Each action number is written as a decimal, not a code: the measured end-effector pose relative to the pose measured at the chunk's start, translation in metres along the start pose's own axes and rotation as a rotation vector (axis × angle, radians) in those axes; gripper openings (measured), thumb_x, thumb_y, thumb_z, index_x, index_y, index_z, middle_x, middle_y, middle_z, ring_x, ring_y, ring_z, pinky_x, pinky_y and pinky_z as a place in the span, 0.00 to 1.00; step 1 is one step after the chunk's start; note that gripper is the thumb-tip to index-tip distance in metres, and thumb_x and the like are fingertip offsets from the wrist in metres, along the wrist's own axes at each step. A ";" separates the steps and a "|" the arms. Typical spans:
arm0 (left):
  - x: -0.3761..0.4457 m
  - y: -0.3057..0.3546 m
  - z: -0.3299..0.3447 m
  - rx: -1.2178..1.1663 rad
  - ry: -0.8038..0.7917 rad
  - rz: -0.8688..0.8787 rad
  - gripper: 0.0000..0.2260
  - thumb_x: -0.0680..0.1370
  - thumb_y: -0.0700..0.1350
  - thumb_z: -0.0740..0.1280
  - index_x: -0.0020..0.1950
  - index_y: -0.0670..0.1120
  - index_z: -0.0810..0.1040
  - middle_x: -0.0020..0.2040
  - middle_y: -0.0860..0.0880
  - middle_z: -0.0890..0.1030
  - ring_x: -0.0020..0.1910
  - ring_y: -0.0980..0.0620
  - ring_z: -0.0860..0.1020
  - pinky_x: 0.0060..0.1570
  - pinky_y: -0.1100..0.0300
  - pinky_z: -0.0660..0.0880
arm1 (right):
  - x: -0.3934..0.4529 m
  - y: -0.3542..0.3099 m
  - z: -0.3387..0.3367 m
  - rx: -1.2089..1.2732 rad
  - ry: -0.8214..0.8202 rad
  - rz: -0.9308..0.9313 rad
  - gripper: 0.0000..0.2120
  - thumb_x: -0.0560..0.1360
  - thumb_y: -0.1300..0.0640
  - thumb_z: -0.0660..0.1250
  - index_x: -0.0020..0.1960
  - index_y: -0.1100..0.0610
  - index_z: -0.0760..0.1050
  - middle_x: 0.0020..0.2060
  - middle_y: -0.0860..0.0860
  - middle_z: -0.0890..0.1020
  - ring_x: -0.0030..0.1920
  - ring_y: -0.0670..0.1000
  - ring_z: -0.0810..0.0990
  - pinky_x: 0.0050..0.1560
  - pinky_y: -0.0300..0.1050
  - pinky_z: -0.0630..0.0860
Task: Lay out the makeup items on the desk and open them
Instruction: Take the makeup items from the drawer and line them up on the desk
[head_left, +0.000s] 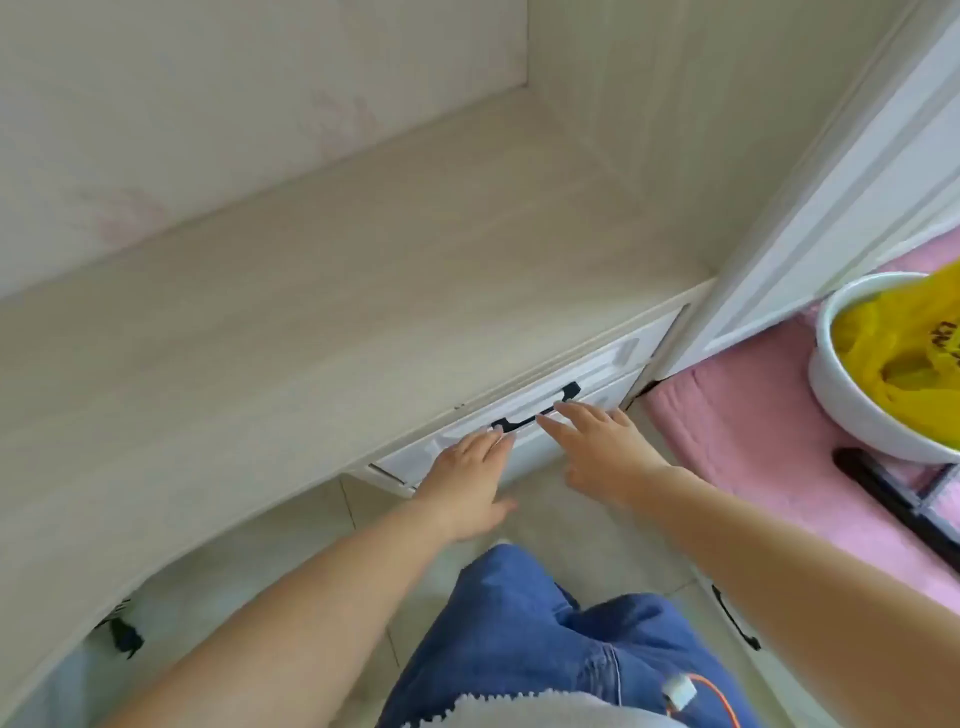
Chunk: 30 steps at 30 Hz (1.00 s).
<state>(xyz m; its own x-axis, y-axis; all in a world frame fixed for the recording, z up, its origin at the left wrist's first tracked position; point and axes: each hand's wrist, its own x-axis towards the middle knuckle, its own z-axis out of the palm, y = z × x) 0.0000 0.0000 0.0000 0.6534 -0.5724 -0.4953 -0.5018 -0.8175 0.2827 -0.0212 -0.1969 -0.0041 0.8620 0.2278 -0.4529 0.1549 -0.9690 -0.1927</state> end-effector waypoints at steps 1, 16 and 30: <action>0.005 -0.003 0.002 0.001 0.018 0.001 0.35 0.78 0.54 0.61 0.78 0.46 0.46 0.79 0.48 0.47 0.77 0.50 0.46 0.74 0.56 0.46 | 0.007 0.000 0.004 -0.020 -0.003 0.010 0.34 0.76 0.53 0.59 0.77 0.48 0.46 0.77 0.50 0.49 0.77 0.50 0.48 0.74 0.57 0.51; 0.078 -0.043 0.109 0.029 0.605 0.193 0.31 0.74 0.55 0.58 0.74 0.43 0.61 0.75 0.48 0.64 0.75 0.49 0.59 0.70 0.56 0.60 | 0.076 0.013 0.113 -0.085 0.784 -0.033 0.26 0.64 0.61 0.71 0.62 0.54 0.74 0.56 0.55 0.79 0.55 0.59 0.78 0.58 0.62 0.74; 0.047 -0.016 0.144 0.126 0.658 0.317 0.31 0.71 0.53 0.62 0.71 0.40 0.67 0.71 0.45 0.71 0.71 0.47 0.68 0.66 0.54 0.69 | 0.012 -0.001 0.138 -0.111 0.673 0.106 0.32 0.62 0.63 0.70 0.66 0.52 0.72 0.62 0.55 0.76 0.60 0.59 0.77 0.57 0.59 0.75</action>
<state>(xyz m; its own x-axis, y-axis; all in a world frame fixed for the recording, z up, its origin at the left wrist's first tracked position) -0.0425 -0.0044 -0.1464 0.6512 -0.7321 0.1999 -0.7582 -0.6160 0.2139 -0.0778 -0.1802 -0.1300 0.9818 0.0568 0.1811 0.0707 -0.9950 -0.0708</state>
